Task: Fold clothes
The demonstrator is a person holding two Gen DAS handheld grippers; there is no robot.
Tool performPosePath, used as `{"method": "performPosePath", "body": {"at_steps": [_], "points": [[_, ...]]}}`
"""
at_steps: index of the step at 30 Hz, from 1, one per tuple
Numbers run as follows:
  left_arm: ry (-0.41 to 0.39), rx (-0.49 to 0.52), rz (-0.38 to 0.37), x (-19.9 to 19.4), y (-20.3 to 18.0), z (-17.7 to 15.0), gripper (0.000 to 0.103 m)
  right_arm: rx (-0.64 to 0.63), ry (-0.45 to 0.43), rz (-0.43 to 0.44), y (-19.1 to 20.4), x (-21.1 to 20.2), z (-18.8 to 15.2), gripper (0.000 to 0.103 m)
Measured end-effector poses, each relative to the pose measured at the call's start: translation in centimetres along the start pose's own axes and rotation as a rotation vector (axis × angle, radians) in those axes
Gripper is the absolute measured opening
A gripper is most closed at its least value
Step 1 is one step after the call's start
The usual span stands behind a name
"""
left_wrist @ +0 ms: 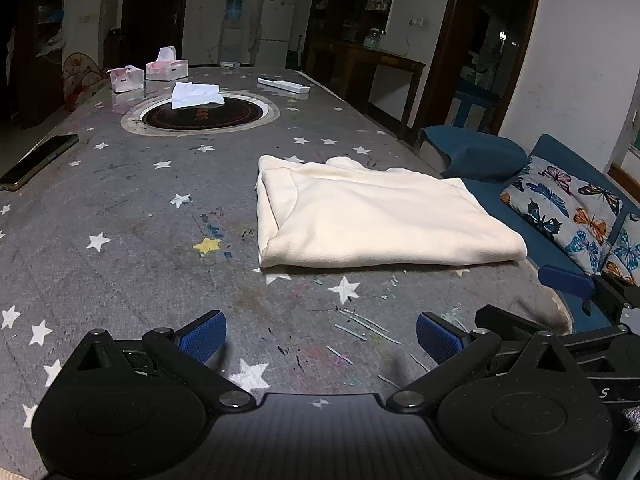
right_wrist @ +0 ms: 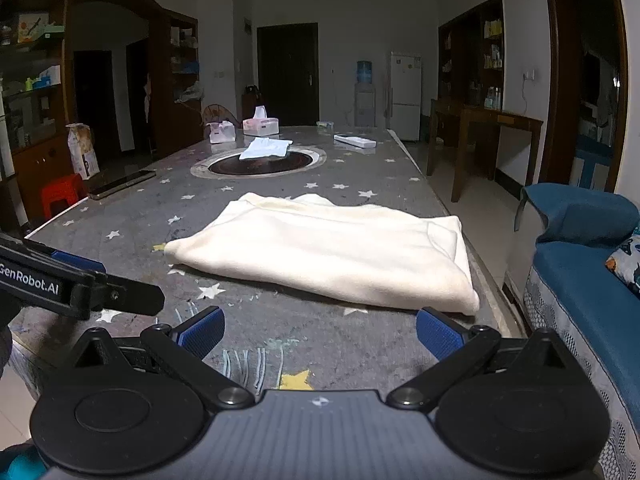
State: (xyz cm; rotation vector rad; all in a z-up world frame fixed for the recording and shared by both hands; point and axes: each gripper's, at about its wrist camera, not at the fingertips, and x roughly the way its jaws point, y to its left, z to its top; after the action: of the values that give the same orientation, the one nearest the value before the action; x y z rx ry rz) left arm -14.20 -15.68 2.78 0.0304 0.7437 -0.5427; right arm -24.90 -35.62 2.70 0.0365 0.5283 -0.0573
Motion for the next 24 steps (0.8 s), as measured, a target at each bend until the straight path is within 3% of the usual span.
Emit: {"method": "performPosePath", "body": {"at_steps": [24], "points": [[-0.017, 0.003, -0.001, -0.77, -0.38, -0.27, 0.103, 0.001, -0.029, -0.002, 0.30, -1.05, -0.07, 0.103]]}}
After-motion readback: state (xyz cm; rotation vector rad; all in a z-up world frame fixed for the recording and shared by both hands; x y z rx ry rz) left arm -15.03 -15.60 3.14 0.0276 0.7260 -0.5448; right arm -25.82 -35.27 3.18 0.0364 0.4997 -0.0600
